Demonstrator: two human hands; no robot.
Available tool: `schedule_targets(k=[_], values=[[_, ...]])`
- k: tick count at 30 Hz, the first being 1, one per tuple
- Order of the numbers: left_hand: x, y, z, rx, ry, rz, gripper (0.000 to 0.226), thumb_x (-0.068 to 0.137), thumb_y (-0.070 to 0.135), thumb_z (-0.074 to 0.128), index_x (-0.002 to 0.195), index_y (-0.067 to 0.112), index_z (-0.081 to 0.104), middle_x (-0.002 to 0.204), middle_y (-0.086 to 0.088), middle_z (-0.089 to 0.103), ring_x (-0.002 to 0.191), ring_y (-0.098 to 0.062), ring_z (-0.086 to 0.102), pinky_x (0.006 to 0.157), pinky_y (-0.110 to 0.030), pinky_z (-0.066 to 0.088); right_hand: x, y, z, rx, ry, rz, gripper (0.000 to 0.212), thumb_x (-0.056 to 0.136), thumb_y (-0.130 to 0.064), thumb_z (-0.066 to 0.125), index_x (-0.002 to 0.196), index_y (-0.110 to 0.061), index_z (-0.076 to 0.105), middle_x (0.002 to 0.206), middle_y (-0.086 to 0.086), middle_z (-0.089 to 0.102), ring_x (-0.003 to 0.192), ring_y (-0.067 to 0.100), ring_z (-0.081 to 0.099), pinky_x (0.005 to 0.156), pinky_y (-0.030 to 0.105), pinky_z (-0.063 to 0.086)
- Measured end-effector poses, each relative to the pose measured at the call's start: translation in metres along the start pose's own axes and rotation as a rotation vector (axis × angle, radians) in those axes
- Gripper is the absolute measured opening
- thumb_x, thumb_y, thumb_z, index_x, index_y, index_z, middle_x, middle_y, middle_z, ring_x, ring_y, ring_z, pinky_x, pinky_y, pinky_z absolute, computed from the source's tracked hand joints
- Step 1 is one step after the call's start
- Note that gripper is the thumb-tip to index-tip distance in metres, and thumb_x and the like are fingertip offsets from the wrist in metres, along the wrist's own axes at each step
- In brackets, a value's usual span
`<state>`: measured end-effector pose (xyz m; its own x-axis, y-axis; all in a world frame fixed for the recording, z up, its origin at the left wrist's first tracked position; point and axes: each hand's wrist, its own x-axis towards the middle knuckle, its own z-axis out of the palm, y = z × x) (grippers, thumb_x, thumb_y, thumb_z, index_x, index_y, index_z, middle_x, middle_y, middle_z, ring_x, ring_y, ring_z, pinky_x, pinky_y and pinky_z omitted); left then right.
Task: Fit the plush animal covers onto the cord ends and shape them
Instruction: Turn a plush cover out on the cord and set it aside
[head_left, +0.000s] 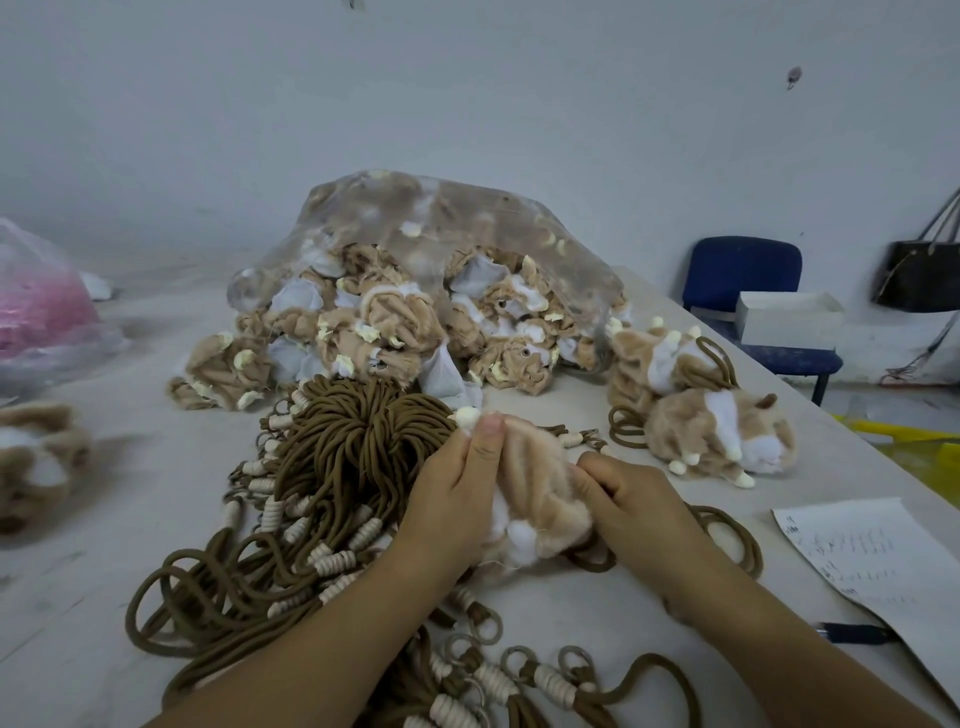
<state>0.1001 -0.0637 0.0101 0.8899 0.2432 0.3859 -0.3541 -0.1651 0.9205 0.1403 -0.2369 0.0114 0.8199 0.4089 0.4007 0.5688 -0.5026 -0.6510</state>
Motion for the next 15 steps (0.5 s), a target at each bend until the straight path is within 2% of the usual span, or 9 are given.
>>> schedule_targets(k=[2, 4, 6, 8, 10, 13, 15], values=[[0.000, 0.000, -0.002, -0.038, 0.003, 0.012, 0.048, 0.084, 0.059, 0.042, 0.075, 0.020, 0.068, 0.062, 0.011, 0.064, 0.060, 0.002, 0.058, 0.056, -0.013, 0.046, 0.002, 0.005, -0.006, -0.115, 0.018, -0.056, 0.049, 0.082, -0.066, 0.031, 0.059, -0.025, 0.043, 0.056, -0.005, 0.049, 0.055, 0.008, 0.046, 0.053, 0.025, 0.034], [0.000, 0.001, -0.003, -0.060, -0.023, 0.017, 0.036, 0.087, 0.055, 0.043, 0.081, 0.035, 0.072, 0.073, 0.012, 0.071, 0.070, 0.003, 0.065, 0.061, -0.009, 0.047, 0.003, 0.009, -0.013, -0.210, 0.050, -0.115, 0.053, 0.081, -0.069, 0.029, 0.060, -0.023, 0.043, 0.053, -0.006, 0.045, 0.058, 0.009, 0.048, 0.052, 0.023, 0.033], [0.001, 0.001, -0.003, -0.053, -0.042, 0.015, 0.042, 0.086, 0.059, 0.043, 0.083, 0.027, 0.070, 0.072, 0.007, 0.070, 0.069, -0.003, 0.065, 0.061, -0.013, 0.049, 0.004, 0.012, -0.018, -0.289, 0.073, -0.160, 0.053, 0.083, -0.070, 0.028, 0.058, -0.024, 0.041, 0.052, -0.008, 0.043, 0.057, 0.010, 0.048, 0.050, 0.021, 0.032], [0.000, 0.004, -0.005, -0.015, -0.052, 0.002, 0.061, 0.082, 0.067, 0.041, 0.072, 0.011, 0.062, 0.054, 0.004, 0.059, 0.054, -0.006, 0.057, 0.052, -0.018, 0.047, 0.005, 0.012, -0.025, -0.380, 0.092, -0.193, 0.056, 0.084, -0.070, 0.027, 0.057, -0.024, 0.043, 0.052, -0.006, 0.045, 0.052, 0.012, 0.048, 0.048, 0.021, 0.031], [0.000, 0.007, -0.006, 0.026, -0.070, -0.004, 0.071, 0.078, 0.071, 0.038, 0.063, 0.003, 0.052, 0.043, 0.006, 0.046, 0.044, -0.007, 0.047, 0.046, -0.021, 0.041, 0.007, 0.009, -0.029, -0.444, 0.120, -0.218, 0.062, 0.087, -0.071, 0.029, 0.056, -0.020, 0.046, 0.051, -0.005, 0.047, 0.048, 0.011, 0.047, 0.047, 0.025, 0.034], [-0.001, 0.010, -0.002, 0.064, -0.109, -0.036, 0.065, 0.077, 0.072, 0.035, 0.047, 0.017, 0.054, 0.038, 0.006, 0.045, 0.040, -0.007, 0.046, 0.044, -0.022, 0.039, 0.006, 0.001, -0.022, -0.376, 0.129, -0.232, 0.048, 0.089, -0.062, 0.040, 0.055, -0.029, 0.038, 0.048, -0.010, 0.041, 0.050, 0.010, 0.047, 0.050, 0.020, 0.035], [-0.001, 0.010, 0.001, 0.049, -0.138, -0.051, 0.057, 0.080, 0.067, 0.036, 0.051, 0.025, 0.062, 0.042, 0.004, 0.053, 0.044, -0.004, 0.053, 0.046, -0.020, 0.042, 0.004, 0.000, -0.012, -0.259, 0.114, -0.212, 0.043, 0.092, -0.051, 0.049, 0.056, -0.036, 0.032, 0.048, -0.012, 0.043, 0.055, 0.003, 0.048, 0.054, 0.014, 0.034]])
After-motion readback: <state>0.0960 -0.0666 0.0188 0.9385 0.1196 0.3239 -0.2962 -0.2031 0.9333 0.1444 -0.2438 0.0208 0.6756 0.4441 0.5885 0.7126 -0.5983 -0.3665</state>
